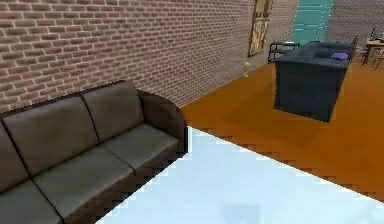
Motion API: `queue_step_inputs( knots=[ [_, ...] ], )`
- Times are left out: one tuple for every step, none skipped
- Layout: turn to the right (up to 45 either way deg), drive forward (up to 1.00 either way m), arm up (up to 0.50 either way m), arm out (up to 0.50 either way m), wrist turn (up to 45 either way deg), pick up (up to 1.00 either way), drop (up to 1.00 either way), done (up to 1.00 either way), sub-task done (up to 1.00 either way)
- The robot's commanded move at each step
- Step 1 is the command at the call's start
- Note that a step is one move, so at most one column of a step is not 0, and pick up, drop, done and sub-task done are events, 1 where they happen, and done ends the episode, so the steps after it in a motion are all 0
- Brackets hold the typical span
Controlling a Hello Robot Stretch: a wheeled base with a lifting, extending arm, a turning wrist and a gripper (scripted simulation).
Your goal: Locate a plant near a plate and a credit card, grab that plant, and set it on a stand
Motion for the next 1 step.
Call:
queue_step_inputs(
  knots=[
    [3.0, 0.00, 0.00, 0.00, 0.0, 0.00, 0.00, 0.00, 0.00]
  ],
)
